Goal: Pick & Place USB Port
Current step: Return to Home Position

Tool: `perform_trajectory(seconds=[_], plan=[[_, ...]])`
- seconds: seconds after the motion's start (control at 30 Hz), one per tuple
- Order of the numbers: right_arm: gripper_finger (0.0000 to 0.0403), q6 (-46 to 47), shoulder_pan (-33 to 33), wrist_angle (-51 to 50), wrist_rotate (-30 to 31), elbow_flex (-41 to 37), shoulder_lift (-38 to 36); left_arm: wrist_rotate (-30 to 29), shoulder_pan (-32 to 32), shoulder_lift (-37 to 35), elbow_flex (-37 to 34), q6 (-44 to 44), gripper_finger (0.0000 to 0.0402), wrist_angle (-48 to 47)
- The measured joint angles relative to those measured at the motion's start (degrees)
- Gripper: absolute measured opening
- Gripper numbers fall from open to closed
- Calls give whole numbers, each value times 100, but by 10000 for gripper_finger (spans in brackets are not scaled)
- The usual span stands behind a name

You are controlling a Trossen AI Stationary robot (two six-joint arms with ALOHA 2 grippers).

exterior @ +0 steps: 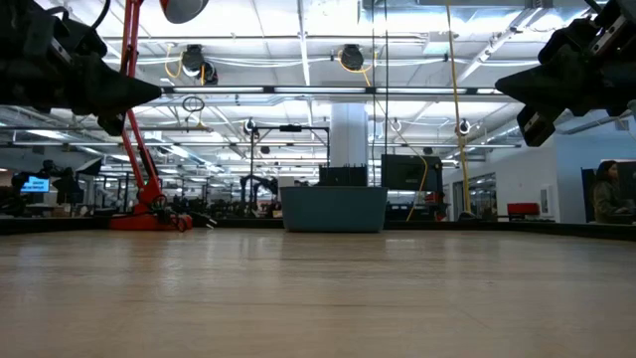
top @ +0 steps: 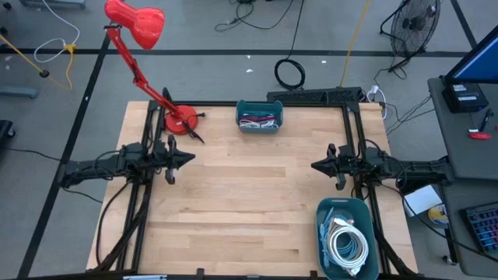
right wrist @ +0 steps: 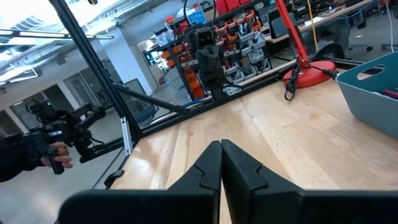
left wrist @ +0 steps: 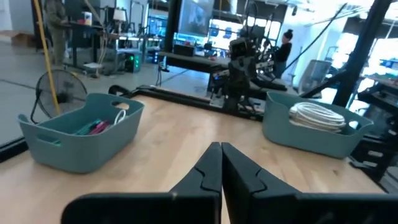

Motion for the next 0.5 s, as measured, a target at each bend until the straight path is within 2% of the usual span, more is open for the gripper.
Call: perform_trajectory(seconds=[0.23,0.5], plan=[[0,0,0,-3,-1,0,0,-129,54,3,13,-733,22,-93],[0,0,0,-5,0,2,0,-202,49,47,15,-1034,32,-61]])
